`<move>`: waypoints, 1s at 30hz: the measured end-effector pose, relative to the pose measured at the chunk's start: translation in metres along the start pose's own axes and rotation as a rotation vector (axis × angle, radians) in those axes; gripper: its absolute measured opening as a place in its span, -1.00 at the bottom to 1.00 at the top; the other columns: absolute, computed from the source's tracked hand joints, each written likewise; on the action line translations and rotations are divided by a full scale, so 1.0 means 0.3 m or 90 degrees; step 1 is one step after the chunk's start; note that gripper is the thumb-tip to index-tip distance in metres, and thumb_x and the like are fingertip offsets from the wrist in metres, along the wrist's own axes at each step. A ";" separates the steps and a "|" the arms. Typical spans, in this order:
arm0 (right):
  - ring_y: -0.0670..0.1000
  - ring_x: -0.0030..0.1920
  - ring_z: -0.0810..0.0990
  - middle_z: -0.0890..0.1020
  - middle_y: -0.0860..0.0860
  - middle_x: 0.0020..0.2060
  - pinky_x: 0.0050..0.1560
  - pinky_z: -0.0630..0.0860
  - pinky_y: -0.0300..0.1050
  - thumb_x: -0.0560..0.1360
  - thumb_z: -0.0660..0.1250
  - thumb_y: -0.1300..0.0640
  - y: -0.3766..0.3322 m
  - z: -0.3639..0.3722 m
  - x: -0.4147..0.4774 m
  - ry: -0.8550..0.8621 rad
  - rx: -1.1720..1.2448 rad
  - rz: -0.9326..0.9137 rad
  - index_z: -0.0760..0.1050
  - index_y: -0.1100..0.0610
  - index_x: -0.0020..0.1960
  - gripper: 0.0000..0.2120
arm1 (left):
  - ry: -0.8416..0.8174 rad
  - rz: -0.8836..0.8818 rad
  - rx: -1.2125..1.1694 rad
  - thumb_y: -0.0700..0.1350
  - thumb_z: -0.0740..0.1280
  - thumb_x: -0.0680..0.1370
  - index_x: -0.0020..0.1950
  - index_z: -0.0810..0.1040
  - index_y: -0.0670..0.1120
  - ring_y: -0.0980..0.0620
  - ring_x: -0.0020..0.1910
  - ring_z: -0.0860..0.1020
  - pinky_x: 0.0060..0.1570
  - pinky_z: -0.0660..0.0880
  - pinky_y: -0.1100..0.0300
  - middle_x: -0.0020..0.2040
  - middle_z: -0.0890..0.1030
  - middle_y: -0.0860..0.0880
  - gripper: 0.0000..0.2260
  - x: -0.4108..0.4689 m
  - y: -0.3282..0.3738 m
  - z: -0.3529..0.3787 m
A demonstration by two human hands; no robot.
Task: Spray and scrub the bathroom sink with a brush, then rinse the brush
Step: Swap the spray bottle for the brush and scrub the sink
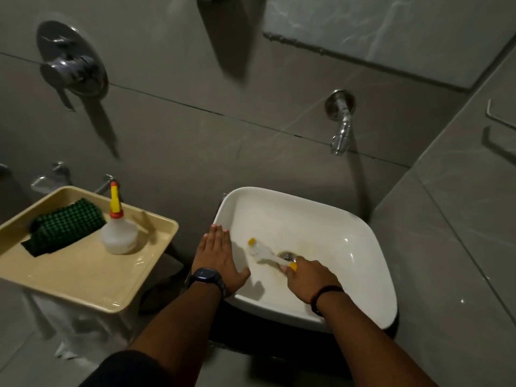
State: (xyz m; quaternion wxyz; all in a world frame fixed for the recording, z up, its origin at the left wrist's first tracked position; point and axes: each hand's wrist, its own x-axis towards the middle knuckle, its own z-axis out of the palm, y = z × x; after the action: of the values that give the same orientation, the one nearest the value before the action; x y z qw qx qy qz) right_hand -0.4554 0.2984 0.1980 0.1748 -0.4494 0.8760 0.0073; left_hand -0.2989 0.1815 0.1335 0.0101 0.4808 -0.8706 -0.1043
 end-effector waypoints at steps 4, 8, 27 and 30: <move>0.25 0.21 0.52 0.55 0.21 0.22 0.15 0.44 0.04 0.57 0.10 -0.06 0.057 -0.021 0.056 0.030 0.025 0.127 0.39 0.19 0.23 -0.62 | 0.001 0.053 0.025 0.32 0.03 0.46 0.55 -0.18 -0.16 -0.10 0.55 -0.18 0.49 -0.25 0.01 0.57 -0.16 -0.19 -0.15 0.015 -0.006 0.010; 0.22 0.14 0.56 0.59 0.19 0.15 0.14 0.48 0.00 0.51 0.17 -0.01 0.166 -0.089 0.009 0.024 0.016 0.230 0.49 0.20 0.20 -0.62 | -0.012 0.054 0.038 0.33 0.00 0.45 0.55 -0.19 -0.16 -0.11 0.55 -0.18 0.50 -0.23 -0.01 0.57 -0.16 -0.19 -0.15 0.011 -0.007 0.003; 0.23 0.19 0.52 0.54 0.24 0.24 0.10 0.43 -0.04 0.57 0.12 -0.10 0.002 -0.054 0.050 -0.072 0.059 0.121 0.43 0.23 0.28 -0.52 | -0.028 0.048 0.036 0.35 0.02 0.46 0.54 -0.21 -0.17 -0.12 0.55 -0.18 0.50 -0.22 -0.03 0.57 -0.16 -0.18 -0.12 0.018 -0.009 0.002; 0.24 0.21 0.51 0.54 0.25 0.24 0.16 0.44 -0.02 0.56 0.12 -0.14 -0.027 -0.005 0.021 -0.089 0.051 0.014 0.46 0.19 0.25 -0.53 | -0.031 0.051 0.030 0.36 0.02 0.46 0.54 -0.19 -0.16 -0.12 0.55 -0.18 0.50 -0.19 -0.04 0.57 -0.16 -0.18 -0.13 0.022 -0.008 0.000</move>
State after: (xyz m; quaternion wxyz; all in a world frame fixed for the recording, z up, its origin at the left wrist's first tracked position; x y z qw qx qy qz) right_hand -0.4526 0.2884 0.1986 0.2533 -0.4306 0.8663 0.0056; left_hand -0.3005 0.1748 0.1326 -0.0181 0.4431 -0.8912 -0.0953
